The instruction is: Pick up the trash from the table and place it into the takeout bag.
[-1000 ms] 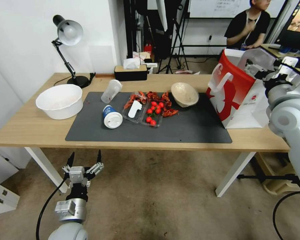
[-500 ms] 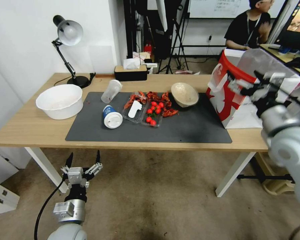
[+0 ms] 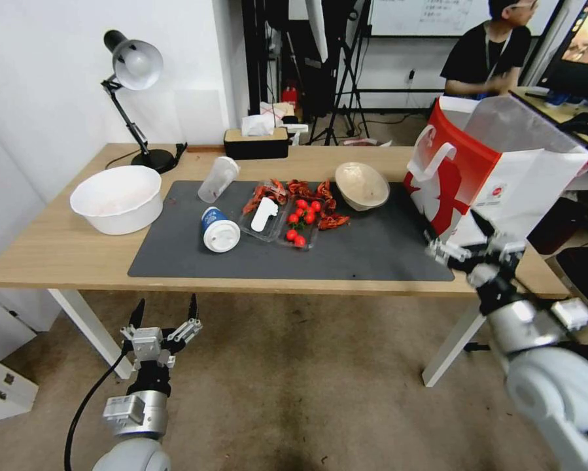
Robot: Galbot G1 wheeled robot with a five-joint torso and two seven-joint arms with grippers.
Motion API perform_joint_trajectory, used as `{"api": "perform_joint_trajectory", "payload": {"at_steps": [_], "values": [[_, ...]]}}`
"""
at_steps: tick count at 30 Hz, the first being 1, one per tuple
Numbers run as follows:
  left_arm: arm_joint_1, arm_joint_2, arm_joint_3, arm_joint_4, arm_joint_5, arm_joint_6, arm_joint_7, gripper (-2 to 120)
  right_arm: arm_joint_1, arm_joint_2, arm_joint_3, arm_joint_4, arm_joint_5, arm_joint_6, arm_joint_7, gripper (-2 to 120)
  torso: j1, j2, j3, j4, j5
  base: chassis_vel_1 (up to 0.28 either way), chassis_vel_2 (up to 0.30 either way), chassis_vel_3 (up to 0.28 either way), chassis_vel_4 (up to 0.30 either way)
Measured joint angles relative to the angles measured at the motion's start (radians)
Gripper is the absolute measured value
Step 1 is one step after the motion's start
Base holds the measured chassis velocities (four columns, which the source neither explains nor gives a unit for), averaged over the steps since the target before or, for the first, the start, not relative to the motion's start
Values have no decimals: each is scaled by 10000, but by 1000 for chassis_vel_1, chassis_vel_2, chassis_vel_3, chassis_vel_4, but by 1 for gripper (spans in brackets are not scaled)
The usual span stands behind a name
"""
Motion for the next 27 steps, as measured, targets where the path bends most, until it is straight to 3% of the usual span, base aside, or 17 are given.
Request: {"api": "perform_joint_trajectory", "payload": {"at_steps": [8, 11, 27], "values": [[-38, 85, -13, 90, -84, -24, 186, 100, -970, 1236, -1048, -971, -900, 1998, 114, 100, 0, 0, 0, 2, 1, 0, 0, 0, 0], [-55, 128, -57, 102, -96, -27, 308, 100, -1110, 1498, -1334, -1237, -1175, 2348, 253, 100, 1, 0, 0, 1, -1, 0, 0, 0, 0], [-65, 176, -241, 313, 5, -455, 1405, 100, -1261, 1910, -1963, -1689, -1859, 2567, 782, 100, 1, -1, 1, 2, 0, 0, 0, 0, 0]]}}
